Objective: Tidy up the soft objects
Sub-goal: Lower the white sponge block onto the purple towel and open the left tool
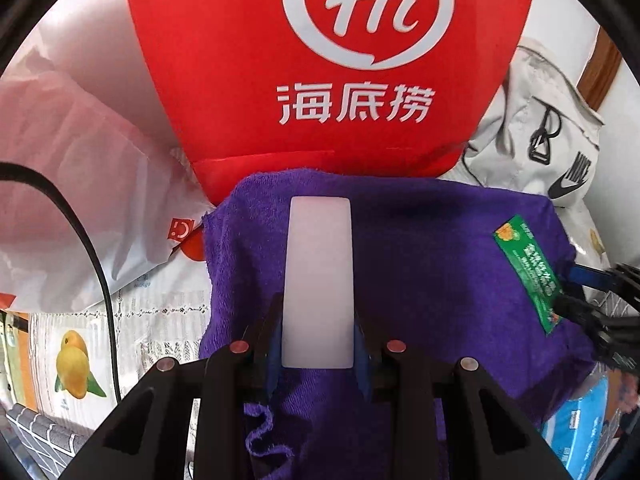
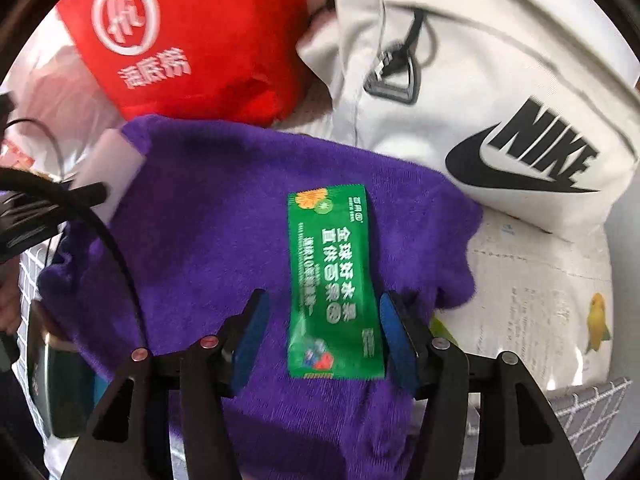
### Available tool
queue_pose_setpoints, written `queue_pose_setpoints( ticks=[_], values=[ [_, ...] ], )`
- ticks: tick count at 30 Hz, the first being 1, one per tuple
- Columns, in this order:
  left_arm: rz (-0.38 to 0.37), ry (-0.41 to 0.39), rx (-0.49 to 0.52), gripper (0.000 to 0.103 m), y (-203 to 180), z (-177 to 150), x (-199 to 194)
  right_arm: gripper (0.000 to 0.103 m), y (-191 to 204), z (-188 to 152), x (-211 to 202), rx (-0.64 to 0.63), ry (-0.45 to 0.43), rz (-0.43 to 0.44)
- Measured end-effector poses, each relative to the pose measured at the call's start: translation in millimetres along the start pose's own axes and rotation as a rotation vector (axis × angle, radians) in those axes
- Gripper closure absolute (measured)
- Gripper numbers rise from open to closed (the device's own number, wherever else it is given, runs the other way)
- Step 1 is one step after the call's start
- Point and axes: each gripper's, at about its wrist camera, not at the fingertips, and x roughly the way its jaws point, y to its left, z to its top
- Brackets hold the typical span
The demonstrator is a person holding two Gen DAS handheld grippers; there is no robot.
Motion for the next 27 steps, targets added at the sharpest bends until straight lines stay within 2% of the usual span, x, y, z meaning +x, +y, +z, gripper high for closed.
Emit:
queue_pose_setpoints(
  ticks=[7,8,11,14,21,27],
  values=[
    [0.008,0.036,0.001,0.074,-2,4,13,0.046,17,-40,-48,-0.046,-0.069,0.033],
    [0.01,0.049,0.007,0.072,-4,5,16,0.046,21,-45,-53,-0.053,-0.07,0.036],
    [0.003,0.092,-0.003,0.049,-7,4,25,0.046,27,-61,-64,-0.069,-0.077,0.05],
    [0.009,0.077,-0.022,0.048,-8,1,21,0.046,27,-67,-71,-0.07,-0.084,0.046],
    [0.029,0.035,-0.021,0.048,-9,-10,-18,0.046,30,-81,-83,-0.051,-0.104,0.04],
    [0.05,-0.02,-0.012,0.048,-10,-47,-71,0.046,43,-109,-102,-0.017,-0.142,0.039]
  ],
)
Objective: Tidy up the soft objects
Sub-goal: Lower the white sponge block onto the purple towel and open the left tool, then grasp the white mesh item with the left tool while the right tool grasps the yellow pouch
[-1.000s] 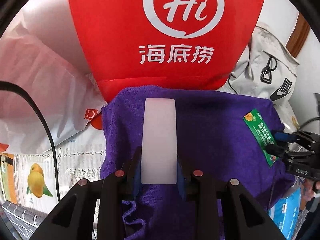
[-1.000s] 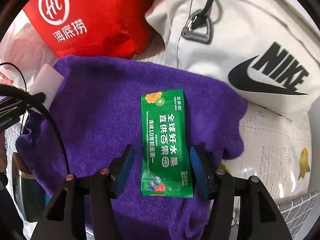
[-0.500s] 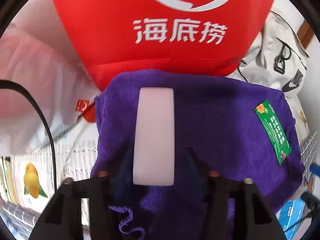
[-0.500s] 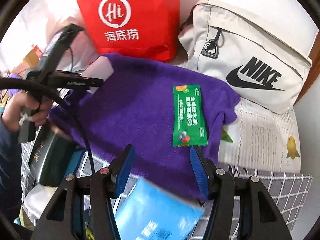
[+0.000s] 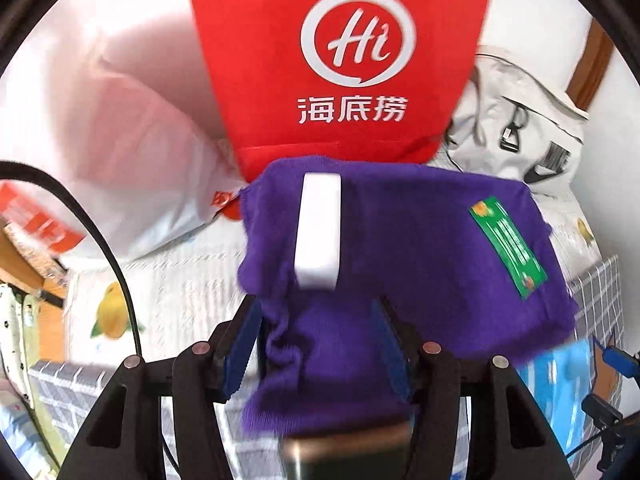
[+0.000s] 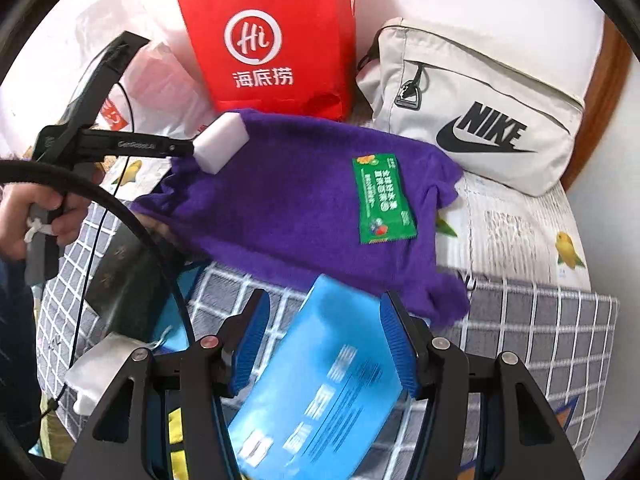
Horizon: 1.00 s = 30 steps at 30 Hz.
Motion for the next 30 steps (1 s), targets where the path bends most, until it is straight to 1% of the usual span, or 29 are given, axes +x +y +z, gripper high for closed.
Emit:
queue_pose_setpoints(
  ticks=[2,4,9,10,12,13,15,16,19,22,25,28,30],
  values=[
    [-0.001,-0.011,0.002,0.048,1,-11,-17,0.046,9,-12,-9,0.003,-0.011,0.012],
    [-0.015,-0.012,-0.001,0.048,3,-32,-33,0.046,19,-24,-18,-0.004,-0.017,0.024],
    [-0.092,-0.015,-0.017,0.048,9,-82,-68,0.046,42,-62,-44,-0.01,-0.042,0.046],
    [-0.095,-0.02,-0.02,0.048,15,-92,-78,0.046,45,-70,-48,-0.01,-0.045,0.053],
    [-0.104,-0.032,-0.021,0.048,13,-111,-87,0.046,50,-81,-53,-0.021,-0.036,0.061],
    [-0.106,-0.039,-0.024,0.048,13,-122,-92,0.045,53,-89,-55,-0.03,-0.033,0.063],
    [-0.121,-0.053,-0.036,0.048,14,-140,-100,0.039,59,-103,-58,-0.043,-0.035,0.074],
    [-0.134,-0.057,-0.041,0.048,15,-150,-103,0.036,64,-113,-57,-0.058,-0.031,0.095],
    [-0.154,-0.048,-0.057,0.048,16,-174,-102,0.035,73,-132,-49,-0.089,-0.024,0.117],
    [-0.175,-0.022,-0.07,0.048,17,-196,-96,0.035,78,-148,-27,-0.118,0.015,0.096],
    [-0.179,-0.012,-0.073,0.048,19,-213,-94,0.035,79,-153,-13,-0.145,0.039,0.087],
    [-0.17,-0.018,-0.067,0.048,20,-225,-98,0.035,81,-153,-9,-0.175,0.022,0.119],
    [-0.169,-0.026,-0.067,0.048,21,-229,-101,0.03,83,-150,-3,-0.181,0.037,0.138]
  ],
)
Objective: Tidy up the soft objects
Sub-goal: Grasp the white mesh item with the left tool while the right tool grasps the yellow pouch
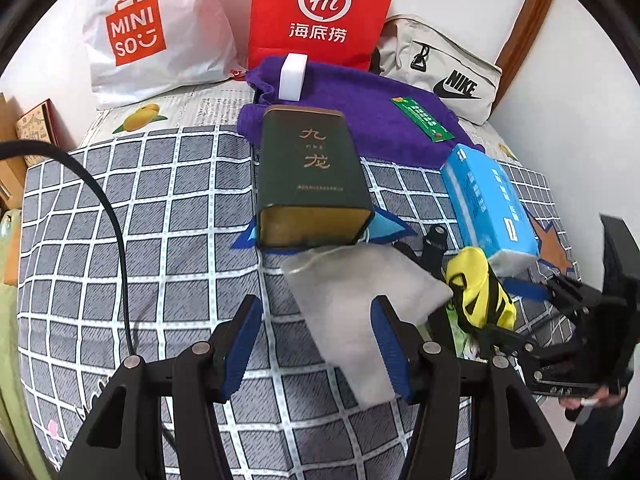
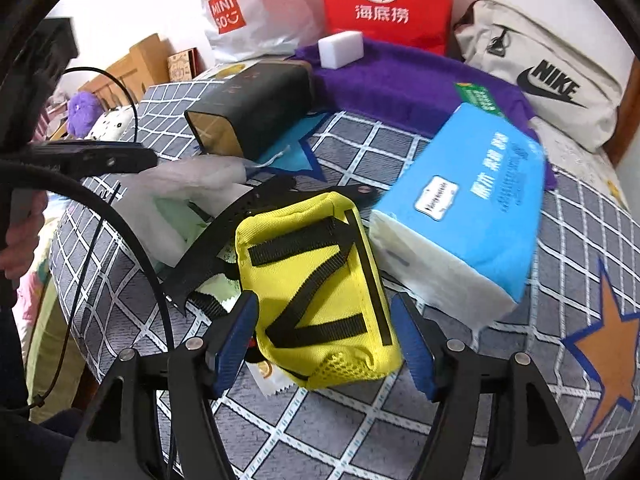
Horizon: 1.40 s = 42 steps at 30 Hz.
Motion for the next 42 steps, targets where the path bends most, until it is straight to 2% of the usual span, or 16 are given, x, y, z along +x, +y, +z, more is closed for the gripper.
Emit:
queue_pose_setpoints(
  ticks=[1,2,5,9,13,20,25,27,32,35,38,42],
  values=[
    [-0.003,-0.003,-0.003,0.048,0,-2,-1,0.024,0,1,2,-0.005,-0.002,0.015],
    [-0.003,-0.004,0.0,0.048,0,-4,-1,0.023,1,2,4,-0.01,-0.002,0.029],
    [0.018,0.006,0.012,0.048,-1,-8,0,0.023,6,3,14,-0.019,0.028,0.03],
    [0.02,-0.003,0.013,0.048,0,-9,2,0.023,9,2,18,-0.026,0.012,0.025],
    [-0.007,-0.007,0.005,0.048,1,-10,2,0.032,2,2,18,0.03,0.002,0.035],
    [-0.1,-0.026,0.039,0.048,-11,-5,-6,0.034,7,-4,4,0.031,-0.013,0.001],
    [-0.084,-0.014,0.057,0.048,-24,3,5,0.034,4,-9,-8,0.066,-0.028,-0.007],
    [-0.094,-0.011,0.049,0.041,-23,9,12,0.034,5,-12,-10,0.077,-0.026,-0.01],
    [-0.038,0.089,0.008,0.038,-18,13,54,0.035,8,-17,-14,0.087,-0.029,-0.005],
    [-0.061,0.068,-0.003,0.039,-16,7,59,0.035,8,-21,-13,0.098,-0.026,0.004],
    [-0.104,0.035,-0.015,0.059,-13,3,52,0.035,6,-24,-12,0.12,-0.023,0.016],
    [-0.105,0.015,0.008,0.072,-16,-2,40,0.035,6,-25,-14,0.127,-0.03,0.018]
  ],
)
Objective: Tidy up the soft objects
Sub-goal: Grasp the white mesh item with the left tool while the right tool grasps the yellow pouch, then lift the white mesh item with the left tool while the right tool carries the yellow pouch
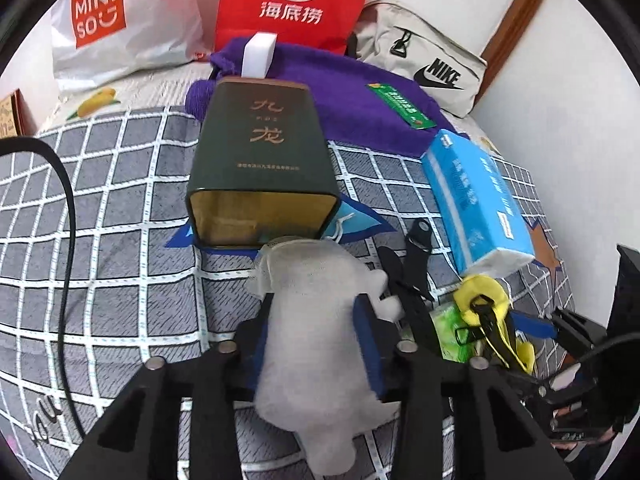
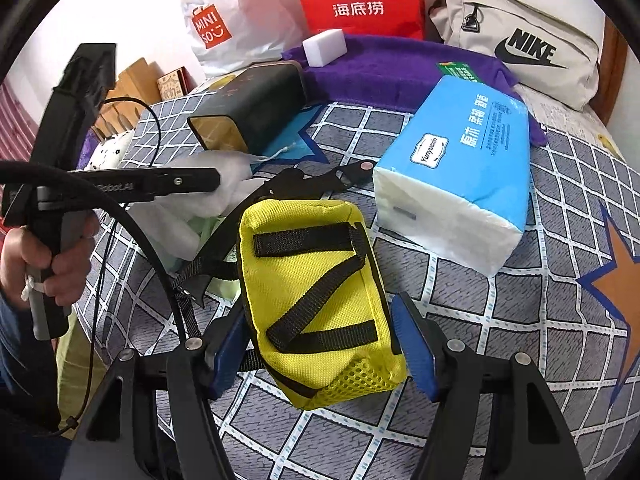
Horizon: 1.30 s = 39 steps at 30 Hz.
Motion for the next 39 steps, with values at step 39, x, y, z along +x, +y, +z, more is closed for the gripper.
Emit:
queue_pose_setpoints(
  ticks=[39],
  values=[
    [-0.024,-0.111,-0.037,0.094,44,-14,-58,0.06,12,-3,-6,-0.034,0.017,-0.063]
  ],
)
